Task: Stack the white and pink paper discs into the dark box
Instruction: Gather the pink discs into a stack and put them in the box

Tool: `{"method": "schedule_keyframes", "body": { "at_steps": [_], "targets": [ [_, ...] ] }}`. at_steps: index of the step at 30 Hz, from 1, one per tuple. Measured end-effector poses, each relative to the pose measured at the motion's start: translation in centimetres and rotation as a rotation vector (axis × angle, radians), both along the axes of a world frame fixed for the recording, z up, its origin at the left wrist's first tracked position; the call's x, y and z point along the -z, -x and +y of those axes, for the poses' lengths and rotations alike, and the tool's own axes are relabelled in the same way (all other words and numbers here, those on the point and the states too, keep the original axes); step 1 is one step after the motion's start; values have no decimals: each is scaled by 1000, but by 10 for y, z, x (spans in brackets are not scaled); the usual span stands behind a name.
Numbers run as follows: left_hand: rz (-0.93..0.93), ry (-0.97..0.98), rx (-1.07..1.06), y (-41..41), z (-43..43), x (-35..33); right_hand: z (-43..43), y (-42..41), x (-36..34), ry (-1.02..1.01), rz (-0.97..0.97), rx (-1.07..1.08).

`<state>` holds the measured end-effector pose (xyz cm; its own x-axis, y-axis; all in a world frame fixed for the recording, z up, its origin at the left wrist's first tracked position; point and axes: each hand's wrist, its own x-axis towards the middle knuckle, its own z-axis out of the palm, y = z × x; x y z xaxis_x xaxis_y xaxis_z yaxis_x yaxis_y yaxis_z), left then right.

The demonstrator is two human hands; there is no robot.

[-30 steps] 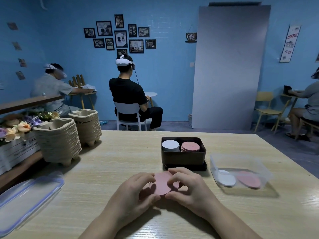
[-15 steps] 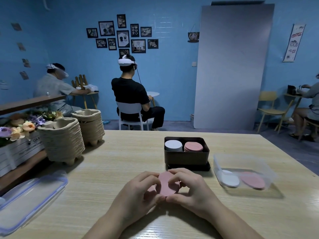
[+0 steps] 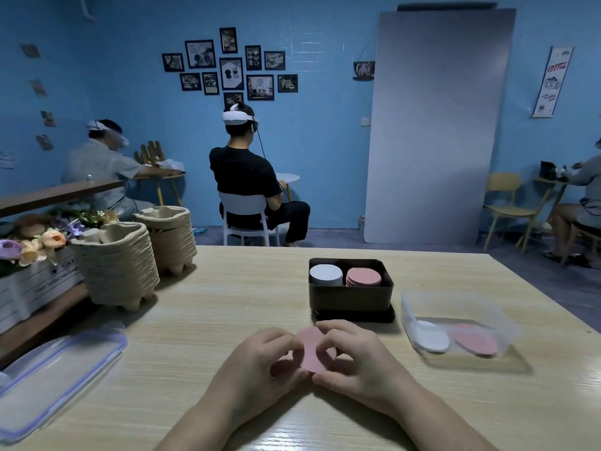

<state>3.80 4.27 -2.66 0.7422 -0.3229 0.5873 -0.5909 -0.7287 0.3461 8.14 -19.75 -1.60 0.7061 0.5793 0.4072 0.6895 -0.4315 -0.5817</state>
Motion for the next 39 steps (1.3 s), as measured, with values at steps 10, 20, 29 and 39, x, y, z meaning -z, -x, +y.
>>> {"method": "schedule_keyframes", "body": {
  "at_steps": [10,20,29,39],
  "targets": [
    [-32,-95,-27,2,-5,-5,3,-3,-2,72,-120,39],
    [-10,-64,-28,-6,-6,-25,-7,-10,-20,39,-102,39],
    [-85,-69,-116,-70,-32,-41,-47,-59,-71,-14,-184,258],
    [-98,-119,-163,-83,-38,-16,-59,-131,-93,181,-9,488]
  ]
}}
